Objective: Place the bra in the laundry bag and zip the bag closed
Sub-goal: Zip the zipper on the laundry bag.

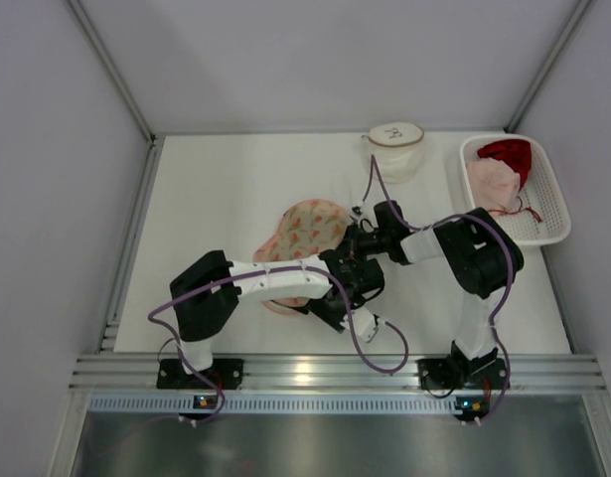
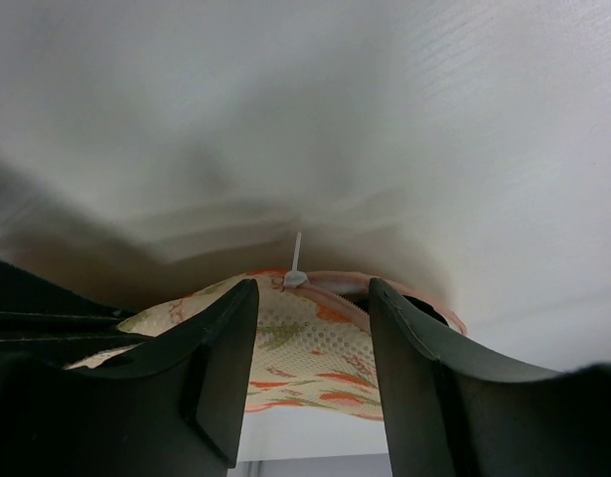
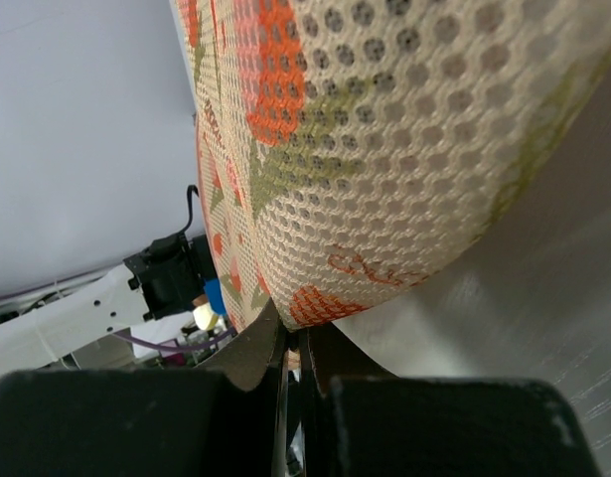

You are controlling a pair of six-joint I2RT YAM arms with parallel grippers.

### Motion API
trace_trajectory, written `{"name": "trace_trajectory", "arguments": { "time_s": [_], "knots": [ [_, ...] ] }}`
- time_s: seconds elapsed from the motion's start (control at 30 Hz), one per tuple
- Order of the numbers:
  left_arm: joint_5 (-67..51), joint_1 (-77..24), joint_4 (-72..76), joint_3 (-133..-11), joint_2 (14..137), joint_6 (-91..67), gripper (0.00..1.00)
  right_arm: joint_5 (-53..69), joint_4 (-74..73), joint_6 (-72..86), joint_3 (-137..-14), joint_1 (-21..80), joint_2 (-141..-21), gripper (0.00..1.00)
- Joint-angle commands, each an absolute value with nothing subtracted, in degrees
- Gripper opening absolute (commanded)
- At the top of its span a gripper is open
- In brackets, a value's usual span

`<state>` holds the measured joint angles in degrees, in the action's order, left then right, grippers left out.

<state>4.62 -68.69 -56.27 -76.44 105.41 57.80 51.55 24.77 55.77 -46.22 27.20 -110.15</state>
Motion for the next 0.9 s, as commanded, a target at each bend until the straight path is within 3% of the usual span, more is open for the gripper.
{"name": "trace_trajectory", "arguments": {
  "time_s": [0.0, 0.37, 0.57, 0.67, 0.77, 0.8, 0.87],
  "knots": [
    [4.31, -69.17, -58.18, -79.71, 106.61, 58.01, 0.54, 52.38, 25.22, 56.16, -48.08, 27.33, -110.48, 0.00],
    [8.60, -70.40, -58.10, -80.86, 113.55, 54.32, 0.52, 51.86, 24.52, 56.08, -47.90, 27.33, -109.51, 0.00],
    [12.92, -70.40, -57.74, -80.42, 116.54, 52.65, 0.43, 51.77, 24.17, 55.46, -47.73, 27.33, -109.51, 0.00],
    [13.71, -70.40, -57.92, -80.42, 116.46, 52.38, 0.34, 51.68, 24.00, 55.11, -47.64, 27.25, -109.42, 0.00],
    [14.59, -70.40, -57.92, -79.98, 116.10, 52.73, 0.20, 51.33, 23.47, 54.67, -47.72, 27.16, -109.51, 0.00],
    [14.76, -70.40, -57.92, -79.72, 115.93, 52.82, 0.04, 51.33, 23.38, 54.49, -47.72, 27.16, -109.51, 0.00],
    [14.68, -70.49, -58.10, -79.45, 115.66, 52.73, 0.00, 51.15, 23.20, 54.32, -47.90, 27.25, -109.42, 0.00]
  ]
}}
